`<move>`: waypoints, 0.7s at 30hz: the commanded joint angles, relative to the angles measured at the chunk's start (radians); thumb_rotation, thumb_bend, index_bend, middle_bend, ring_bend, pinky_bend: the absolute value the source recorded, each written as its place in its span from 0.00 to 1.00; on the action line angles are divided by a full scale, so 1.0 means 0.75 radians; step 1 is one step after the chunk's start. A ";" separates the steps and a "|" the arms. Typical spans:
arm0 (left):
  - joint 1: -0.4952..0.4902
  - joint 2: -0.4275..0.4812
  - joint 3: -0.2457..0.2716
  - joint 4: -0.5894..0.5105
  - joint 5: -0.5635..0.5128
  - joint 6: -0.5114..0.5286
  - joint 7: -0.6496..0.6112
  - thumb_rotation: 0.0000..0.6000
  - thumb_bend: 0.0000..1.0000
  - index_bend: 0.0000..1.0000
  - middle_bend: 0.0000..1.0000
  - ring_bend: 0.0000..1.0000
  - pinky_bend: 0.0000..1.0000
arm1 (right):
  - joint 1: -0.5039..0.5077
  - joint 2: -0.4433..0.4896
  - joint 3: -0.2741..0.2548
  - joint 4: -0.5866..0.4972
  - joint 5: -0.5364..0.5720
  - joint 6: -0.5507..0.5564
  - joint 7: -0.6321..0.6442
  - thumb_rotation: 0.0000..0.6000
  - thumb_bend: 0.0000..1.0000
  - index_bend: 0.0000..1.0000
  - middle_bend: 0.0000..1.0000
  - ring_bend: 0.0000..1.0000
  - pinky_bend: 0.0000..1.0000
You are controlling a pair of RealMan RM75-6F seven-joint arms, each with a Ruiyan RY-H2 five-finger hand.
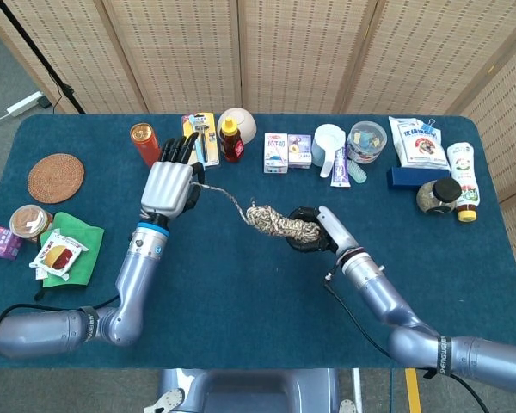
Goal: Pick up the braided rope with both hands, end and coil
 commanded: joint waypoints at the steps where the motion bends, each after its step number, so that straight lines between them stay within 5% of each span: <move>1: 0.011 0.008 0.010 -0.047 0.023 0.000 0.009 1.00 0.44 0.58 0.00 0.00 0.00 | 0.055 -0.053 0.009 0.016 0.158 0.110 -0.147 1.00 0.69 0.67 0.58 0.44 0.66; 11: 0.034 0.072 0.014 -0.237 0.065 0.033 0.069 1.00 0.44 0.58 0.00 0.00 0.00 | 0.172 -0.211 0.028 0.108 0.462 0.395 -0.514 1.00 0.69 0.67 0.60 0.46 0.68; 21: 0.026 0.130 -0.027 -0.454 0.019 0.046 0.119 1.00 0.44 0.58 0.00 0.00 0.00 | 0.217 -0.331 0.093 0.239 0.631 0.482 -0.728 1.00 0.70 0.67 0.61 0.48 0.70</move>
